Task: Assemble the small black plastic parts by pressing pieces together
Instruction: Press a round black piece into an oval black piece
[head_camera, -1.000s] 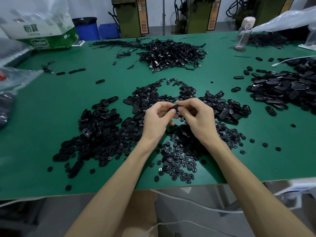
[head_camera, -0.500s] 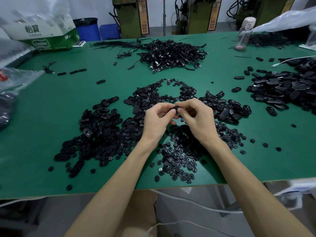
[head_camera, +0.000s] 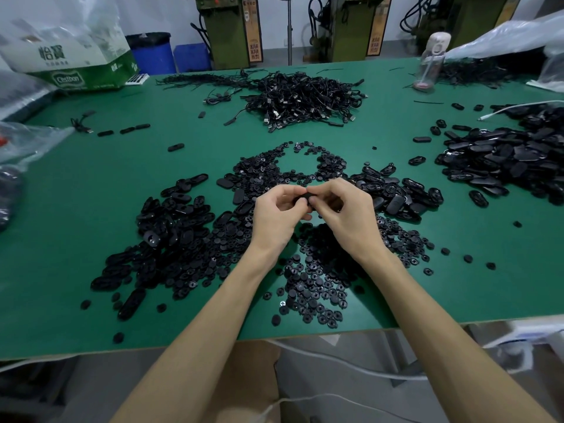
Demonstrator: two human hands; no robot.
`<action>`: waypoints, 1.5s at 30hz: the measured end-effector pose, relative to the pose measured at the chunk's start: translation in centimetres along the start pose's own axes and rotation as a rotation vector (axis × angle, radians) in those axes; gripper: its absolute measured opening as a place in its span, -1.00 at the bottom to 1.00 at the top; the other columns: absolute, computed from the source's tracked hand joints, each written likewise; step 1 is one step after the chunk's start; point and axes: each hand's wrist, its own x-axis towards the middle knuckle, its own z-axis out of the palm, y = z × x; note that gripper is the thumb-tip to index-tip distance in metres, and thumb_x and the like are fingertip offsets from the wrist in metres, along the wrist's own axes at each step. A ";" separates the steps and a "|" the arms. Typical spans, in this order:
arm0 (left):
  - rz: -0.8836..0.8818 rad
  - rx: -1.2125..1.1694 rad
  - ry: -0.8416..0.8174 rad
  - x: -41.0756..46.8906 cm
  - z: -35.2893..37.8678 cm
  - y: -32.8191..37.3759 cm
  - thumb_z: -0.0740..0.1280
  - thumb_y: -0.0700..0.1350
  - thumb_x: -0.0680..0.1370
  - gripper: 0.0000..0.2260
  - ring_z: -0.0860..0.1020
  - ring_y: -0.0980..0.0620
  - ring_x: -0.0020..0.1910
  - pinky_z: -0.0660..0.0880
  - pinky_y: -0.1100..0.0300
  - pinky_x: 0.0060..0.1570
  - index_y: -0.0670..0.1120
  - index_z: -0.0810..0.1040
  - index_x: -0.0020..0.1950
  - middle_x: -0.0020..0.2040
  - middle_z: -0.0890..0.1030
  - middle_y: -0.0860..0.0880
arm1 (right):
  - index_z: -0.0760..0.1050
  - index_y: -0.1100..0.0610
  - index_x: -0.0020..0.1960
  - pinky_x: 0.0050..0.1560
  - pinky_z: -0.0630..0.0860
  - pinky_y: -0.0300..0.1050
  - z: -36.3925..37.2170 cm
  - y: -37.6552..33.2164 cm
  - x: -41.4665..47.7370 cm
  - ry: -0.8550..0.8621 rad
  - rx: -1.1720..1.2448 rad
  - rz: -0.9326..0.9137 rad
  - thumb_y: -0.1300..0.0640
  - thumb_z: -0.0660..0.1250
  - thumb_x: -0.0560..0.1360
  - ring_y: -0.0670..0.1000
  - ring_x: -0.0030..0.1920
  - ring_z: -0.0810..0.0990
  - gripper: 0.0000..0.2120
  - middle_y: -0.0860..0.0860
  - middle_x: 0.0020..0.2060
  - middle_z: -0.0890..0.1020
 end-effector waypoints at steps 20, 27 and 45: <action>0.003 -0.108 -0.013 -0.1 -0.2 0.4 0.44 -0.33 0.58 -0.87 0.74 -0.09 -0.10 0.65 0.19 -0.05 -0.19 0.69 0.10 -0.06 0.76 -0.14 | 0.63 0.13 0.09 -0.09 0.61 0.04 0.0 -0.3 0.0 0.029 -0.011 -0.016 0.31 0.40 0.58 -0.02 -0.13 0.62 -0.86 0.00 -0.13 0.64; 0.026 -0.058 0.011 -0.1 -0.1 0.5 0.45 -0.33 0.57 -0.87 0.74 -0.12 -0.12 0.67 0.13 -0.03 -0.26 0.68 0.11 -0.09 0.75 -0.15 | 0.68 0.17 0.06 -0.07 0.55 -0.18 0.0 -0.4 -0.1 0.031 -0.053 -0.054 0.33 0.40 0.58 -0.05 -0.14 0.60 -0.86 0.02 -0.05 0.64; 0.073 0.715 0.135 0.8 -3.3 3.3 0.23 -0.40 0.61 -0.65 0.54 0.12 0.18 0.45 0.24 0.31 -0.09 0.62 0.26 0.26 0.58 -0.05 | 0.32 0.15 0.53 0.01 0.42 -0.48 -0.9 0.6 0.8 0.459 0.015 0.477 0.26 0.24 0.66 -0.18 -0.03 0.51 -0.56 0.02 0.30 0.34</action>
